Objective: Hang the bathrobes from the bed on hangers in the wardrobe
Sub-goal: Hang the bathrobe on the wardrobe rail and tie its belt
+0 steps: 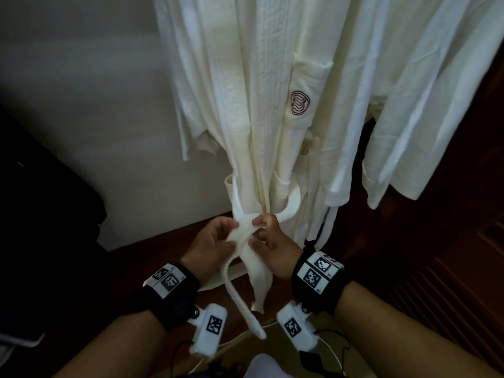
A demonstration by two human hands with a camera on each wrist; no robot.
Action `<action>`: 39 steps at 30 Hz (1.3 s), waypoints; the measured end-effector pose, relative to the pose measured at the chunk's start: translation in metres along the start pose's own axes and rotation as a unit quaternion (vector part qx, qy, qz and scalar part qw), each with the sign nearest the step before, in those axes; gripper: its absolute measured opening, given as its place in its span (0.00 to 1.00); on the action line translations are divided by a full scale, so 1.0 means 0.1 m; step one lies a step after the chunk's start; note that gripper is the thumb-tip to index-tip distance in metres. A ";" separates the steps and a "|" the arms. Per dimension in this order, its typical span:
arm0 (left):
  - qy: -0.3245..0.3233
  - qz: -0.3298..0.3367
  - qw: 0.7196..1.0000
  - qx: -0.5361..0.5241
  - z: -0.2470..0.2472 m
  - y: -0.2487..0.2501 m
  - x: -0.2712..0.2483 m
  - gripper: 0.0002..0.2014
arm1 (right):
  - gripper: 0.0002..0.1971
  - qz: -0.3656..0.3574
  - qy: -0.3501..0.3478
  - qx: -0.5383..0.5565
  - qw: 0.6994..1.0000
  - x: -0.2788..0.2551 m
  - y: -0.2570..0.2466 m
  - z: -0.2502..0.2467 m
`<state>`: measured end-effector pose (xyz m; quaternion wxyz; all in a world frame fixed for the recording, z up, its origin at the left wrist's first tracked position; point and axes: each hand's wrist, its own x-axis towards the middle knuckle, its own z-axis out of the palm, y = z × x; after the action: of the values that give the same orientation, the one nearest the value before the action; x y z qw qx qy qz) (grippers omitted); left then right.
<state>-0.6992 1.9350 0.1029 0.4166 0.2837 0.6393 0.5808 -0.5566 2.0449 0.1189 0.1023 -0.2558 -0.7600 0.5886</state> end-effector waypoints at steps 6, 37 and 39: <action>-0.003 0.016 1.000 -0.004 0.03 0.05 0.10 0.21 | 0.40 0.091 -0.080 0.028 0.992 -0.11 0.30 0.08; -0.131 -0.056 0.818 0.557 -0.49 0.37 0.08 0.17 | 0.15 0.035 -0.052 -0.241 0.968 -0.26 0.36 -0.80; -0.181 -0.050 0.815 0.549 -0.25 0.26 0.08 0.16 | 0.11 -0.018 -0.110 -0.257 0.960 -0.21 0.09 -0.57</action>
<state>-0.7281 1.9334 0.1259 0.3283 0.5326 0.7785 0.0503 -0.5103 2.0833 0.1299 -0.0410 -0.1935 -0.8966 0.3961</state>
